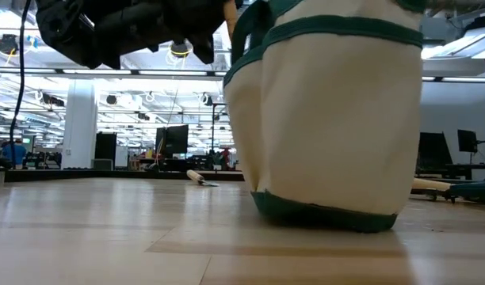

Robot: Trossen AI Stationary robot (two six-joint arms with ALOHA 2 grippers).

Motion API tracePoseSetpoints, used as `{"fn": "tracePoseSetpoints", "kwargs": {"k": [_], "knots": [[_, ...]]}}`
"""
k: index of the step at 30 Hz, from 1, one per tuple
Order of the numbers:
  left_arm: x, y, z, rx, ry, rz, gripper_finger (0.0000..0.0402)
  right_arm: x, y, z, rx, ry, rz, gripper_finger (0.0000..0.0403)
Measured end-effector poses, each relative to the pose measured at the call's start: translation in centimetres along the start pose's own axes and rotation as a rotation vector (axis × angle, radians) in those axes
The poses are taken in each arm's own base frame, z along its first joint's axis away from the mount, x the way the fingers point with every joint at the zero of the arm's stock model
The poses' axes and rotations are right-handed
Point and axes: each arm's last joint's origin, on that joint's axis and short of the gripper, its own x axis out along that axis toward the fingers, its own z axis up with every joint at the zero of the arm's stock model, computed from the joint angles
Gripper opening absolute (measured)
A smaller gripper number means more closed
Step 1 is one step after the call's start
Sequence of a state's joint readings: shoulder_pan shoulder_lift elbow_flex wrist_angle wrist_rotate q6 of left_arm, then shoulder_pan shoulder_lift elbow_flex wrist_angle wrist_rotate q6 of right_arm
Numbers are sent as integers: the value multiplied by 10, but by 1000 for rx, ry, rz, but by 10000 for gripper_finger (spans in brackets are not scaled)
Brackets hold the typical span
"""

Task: Pick & Place Garden tools in Gardening bag
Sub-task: Put the brown trowel into the green gardening bag

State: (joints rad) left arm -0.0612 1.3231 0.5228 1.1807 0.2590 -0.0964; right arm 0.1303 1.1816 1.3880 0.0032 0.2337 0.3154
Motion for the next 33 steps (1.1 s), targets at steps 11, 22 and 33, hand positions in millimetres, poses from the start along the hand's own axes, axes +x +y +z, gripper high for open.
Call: {"fn": "tracePoseSetpoints", "kwargs": {"k": [11, 22, 33], "knots": [[4, 3, -22, 15, 70, 6, 72, 0, 0, 0, 3, 2, -1, 221], [6, 6, -41, -18, 104, 14, 72, -1, 3, -1, 18, 7, 12, 221], [7, 8, -57, -53, 152, 39, 74, -1, 3, -1, 2, 7, 12, 221]]}}
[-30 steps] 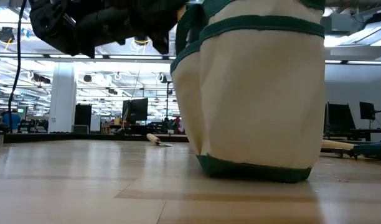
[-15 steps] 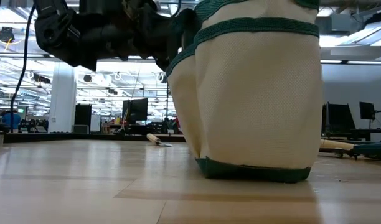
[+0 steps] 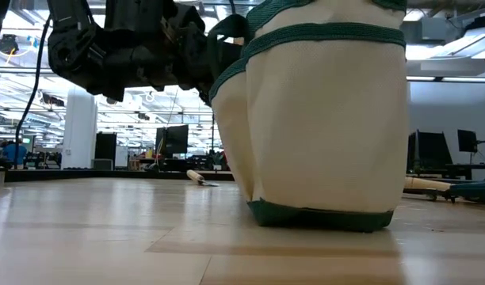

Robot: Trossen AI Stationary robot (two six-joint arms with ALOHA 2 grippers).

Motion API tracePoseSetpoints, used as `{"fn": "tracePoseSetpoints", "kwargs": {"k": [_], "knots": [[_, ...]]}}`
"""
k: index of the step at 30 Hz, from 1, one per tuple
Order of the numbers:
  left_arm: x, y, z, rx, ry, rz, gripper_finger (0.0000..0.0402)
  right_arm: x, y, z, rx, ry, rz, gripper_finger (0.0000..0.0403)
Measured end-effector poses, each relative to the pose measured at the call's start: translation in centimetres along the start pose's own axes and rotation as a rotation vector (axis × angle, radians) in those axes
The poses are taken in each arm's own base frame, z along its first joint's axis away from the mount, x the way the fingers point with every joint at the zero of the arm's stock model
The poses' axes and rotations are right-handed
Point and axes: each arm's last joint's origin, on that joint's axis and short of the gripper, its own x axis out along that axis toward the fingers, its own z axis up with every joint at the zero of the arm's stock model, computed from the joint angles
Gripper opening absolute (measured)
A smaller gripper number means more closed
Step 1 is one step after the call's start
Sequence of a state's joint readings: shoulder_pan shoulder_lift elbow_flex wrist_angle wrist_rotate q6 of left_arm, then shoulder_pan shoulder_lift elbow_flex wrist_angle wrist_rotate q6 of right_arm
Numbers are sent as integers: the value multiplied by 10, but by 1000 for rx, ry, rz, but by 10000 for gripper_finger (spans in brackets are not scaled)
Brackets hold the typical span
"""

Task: Pick & Place Garden tools in Gardening bag
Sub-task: Put the brown trowel into the green gardening bag

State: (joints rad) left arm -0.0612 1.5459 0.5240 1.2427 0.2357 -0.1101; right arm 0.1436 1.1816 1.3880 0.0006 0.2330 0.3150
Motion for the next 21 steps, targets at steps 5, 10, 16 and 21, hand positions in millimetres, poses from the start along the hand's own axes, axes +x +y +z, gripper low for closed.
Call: {"fn": "tracePoseSetpoints", "kwargs": {"k": [5, 10, 16, 21], "knots": [[-1, -1, 6, 2, -33, 0, 89, 0, 0, 0, -7, 5, 16, 221], [-1, -1, 7, 11, -39, 0, 111, 0, 0, -2, -11, 23, 21, 221], [-1, -1, 7, 38, -39, 2, 159, 0, -1, -4, -18, 51, 11, 221], [-1, -2, 6, 30, -31, -2, 211, 0, -1, -5, -19, 57, 12, 221]]}}
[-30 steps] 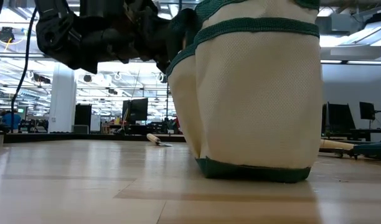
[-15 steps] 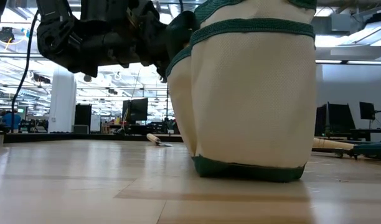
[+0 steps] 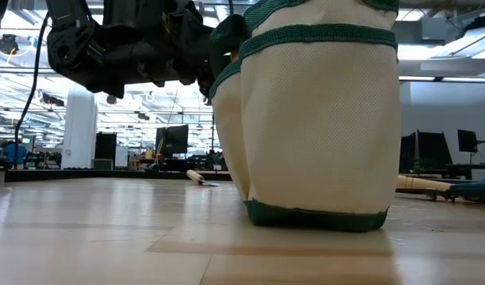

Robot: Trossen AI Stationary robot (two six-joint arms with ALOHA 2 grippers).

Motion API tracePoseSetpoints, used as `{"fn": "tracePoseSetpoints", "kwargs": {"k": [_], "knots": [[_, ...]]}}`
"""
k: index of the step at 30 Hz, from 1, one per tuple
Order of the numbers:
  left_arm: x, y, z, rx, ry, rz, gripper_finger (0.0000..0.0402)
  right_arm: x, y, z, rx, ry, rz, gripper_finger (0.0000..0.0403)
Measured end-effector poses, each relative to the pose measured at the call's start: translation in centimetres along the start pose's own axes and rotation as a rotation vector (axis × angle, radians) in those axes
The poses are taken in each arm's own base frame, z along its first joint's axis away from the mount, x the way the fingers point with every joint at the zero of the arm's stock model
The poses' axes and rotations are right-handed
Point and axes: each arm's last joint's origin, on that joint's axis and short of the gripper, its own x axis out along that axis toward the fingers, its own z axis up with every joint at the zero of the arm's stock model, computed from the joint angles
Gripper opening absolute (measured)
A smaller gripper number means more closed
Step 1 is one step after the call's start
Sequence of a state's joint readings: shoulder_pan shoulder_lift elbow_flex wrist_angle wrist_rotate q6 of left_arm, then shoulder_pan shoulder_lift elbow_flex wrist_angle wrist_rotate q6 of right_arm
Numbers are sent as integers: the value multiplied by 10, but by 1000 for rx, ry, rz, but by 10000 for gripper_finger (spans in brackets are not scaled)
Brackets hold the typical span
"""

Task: Pick & Place Garden tools in Gardening bag
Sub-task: Put the brown trowel into the green gardening bag

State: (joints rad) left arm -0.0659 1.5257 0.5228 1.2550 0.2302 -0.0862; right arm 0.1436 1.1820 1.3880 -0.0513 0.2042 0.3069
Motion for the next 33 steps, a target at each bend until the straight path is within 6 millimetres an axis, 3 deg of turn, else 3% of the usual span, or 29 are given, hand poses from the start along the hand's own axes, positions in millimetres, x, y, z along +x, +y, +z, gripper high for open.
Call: {"fn": "tracePoseSetpoints", "kwargs": {"k": [9, 13, 20, 24, 29, 33], "knots": [[0, -2, 1, -61, 4, -9, 259, 0, 1, 0, -1, 15, 47, 221], [-3, -3, 15, -32, -25, -9, 262, 0, 2, -1, -3, 22, 67, 221], [-19, 2, 37, -36, 84, 43, 266, 0, 3, -1, -7, 36, 111, 221], [-32, -4, 68, -4, -14, 35, 264, 0, 4, -1, -18, 40, 125, 221], [-44, -10, 92, 31, -101, 25, 223, -1, 5, -2, -51, 39, 131, 221], [-42, -10, 88, 31, -85, 22, 119, -1, 5, -2, -54, 39, 131, 221]]}}
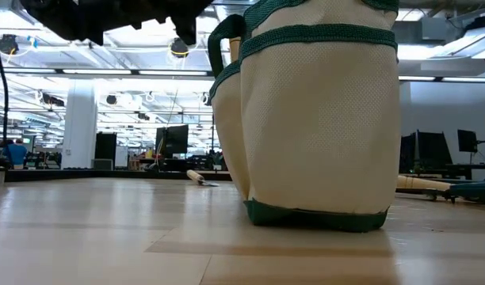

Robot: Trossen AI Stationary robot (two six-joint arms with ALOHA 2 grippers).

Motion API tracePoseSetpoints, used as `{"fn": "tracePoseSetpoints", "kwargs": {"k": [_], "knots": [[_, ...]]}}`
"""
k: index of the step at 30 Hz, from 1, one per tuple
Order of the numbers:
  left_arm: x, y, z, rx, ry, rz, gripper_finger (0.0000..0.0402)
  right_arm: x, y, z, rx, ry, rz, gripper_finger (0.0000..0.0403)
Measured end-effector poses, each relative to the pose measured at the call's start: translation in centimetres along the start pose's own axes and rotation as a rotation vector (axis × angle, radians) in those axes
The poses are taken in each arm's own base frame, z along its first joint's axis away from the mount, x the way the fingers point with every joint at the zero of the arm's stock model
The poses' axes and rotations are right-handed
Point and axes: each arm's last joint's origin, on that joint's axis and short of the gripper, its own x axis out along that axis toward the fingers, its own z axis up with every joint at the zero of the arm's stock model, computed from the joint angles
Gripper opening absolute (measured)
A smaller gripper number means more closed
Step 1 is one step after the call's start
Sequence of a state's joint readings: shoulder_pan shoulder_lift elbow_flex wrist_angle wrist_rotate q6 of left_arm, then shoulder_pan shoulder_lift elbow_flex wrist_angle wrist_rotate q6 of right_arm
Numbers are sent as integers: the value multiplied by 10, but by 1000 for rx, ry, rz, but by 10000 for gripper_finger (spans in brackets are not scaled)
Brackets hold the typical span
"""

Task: Pick & Place Garden tools in Gardening bag
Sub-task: Put the brown trowel into the green gardening bag

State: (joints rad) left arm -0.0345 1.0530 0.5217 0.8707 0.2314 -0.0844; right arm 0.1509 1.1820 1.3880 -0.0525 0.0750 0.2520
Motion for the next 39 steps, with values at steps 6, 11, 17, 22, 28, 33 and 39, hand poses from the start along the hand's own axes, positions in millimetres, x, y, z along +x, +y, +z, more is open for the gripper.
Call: {"fn": "tracePoseSetpoints", "kwargs": {"k": [6, 11, 17, 22, 28, 33, 39], "knots": [[9, 4, -21, -24, 65, 10, 12, 0, -1, 0, -1, -1, -4, 221], [12, 5, -26, -41, 68, 1, 3, 0, -1, 0, -1, -1, -4, 221], [15, 6, -36, -57, 102, 4, 2, 0, -1, 0, 0, -1, -6, 221], [16, 3, -40, -77, 119, -10, 2, 0, -1, 0, 2, 0, -7, 221], [17, -1, -43, -87, 149, -23, 2, 0, -1, -3, 0, 28, -14, 221], [19, 0, -52, -98, 177, -20, 2, 0, -2, -4, 7, 43, -18, 221], [20, 1, -54, -114, 184, -18, 2, 0, -2, -5, 7, 46, -19, 221]]}}
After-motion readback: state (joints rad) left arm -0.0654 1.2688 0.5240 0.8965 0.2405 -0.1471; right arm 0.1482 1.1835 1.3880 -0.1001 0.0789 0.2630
